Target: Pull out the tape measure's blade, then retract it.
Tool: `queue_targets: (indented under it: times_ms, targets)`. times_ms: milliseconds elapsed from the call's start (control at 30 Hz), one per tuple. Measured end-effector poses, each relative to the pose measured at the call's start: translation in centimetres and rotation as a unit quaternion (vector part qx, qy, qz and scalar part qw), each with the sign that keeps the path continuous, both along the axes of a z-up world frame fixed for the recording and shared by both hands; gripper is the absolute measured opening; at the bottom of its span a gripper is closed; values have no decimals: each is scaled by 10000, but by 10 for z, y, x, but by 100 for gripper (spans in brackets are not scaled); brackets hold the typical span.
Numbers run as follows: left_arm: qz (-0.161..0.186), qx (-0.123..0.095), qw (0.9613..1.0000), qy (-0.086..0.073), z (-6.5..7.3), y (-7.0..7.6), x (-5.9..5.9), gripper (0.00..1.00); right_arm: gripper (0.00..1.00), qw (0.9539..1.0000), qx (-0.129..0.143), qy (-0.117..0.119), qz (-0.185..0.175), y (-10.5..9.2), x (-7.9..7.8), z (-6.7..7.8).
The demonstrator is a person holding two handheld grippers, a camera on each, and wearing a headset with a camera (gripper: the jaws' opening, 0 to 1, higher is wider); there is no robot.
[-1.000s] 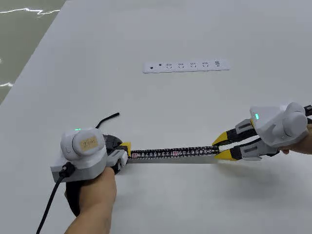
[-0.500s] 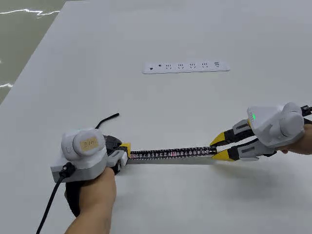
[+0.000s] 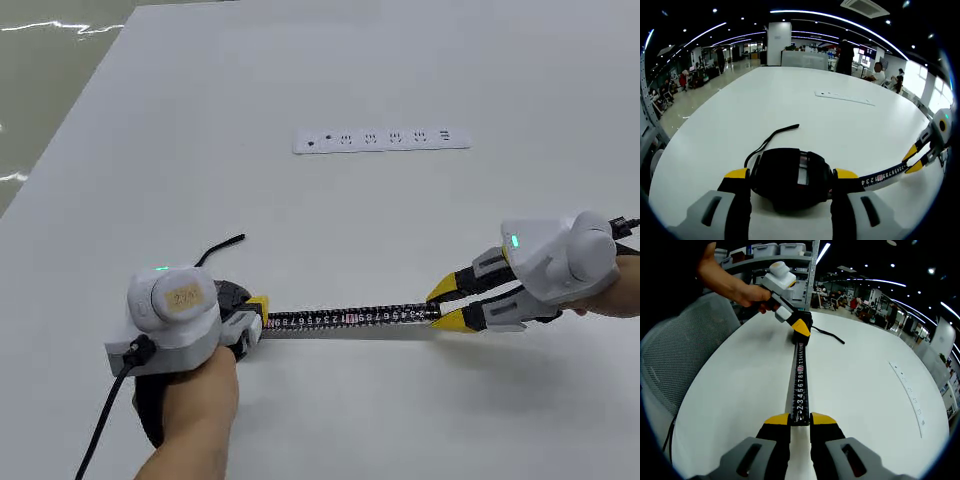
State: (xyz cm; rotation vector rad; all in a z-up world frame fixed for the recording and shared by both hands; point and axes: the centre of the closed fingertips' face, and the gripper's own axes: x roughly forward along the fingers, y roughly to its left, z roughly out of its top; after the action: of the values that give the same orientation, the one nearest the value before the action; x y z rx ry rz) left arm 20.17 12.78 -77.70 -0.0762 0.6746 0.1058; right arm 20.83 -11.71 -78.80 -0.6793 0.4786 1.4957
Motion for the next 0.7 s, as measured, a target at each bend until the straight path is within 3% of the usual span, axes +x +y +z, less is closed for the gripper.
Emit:
queue_targets:
  times_ms: [700]
  targets:
    - [45,13,10000,25,0,0,0,60,14,10000,7,-21,5,6,1,3]
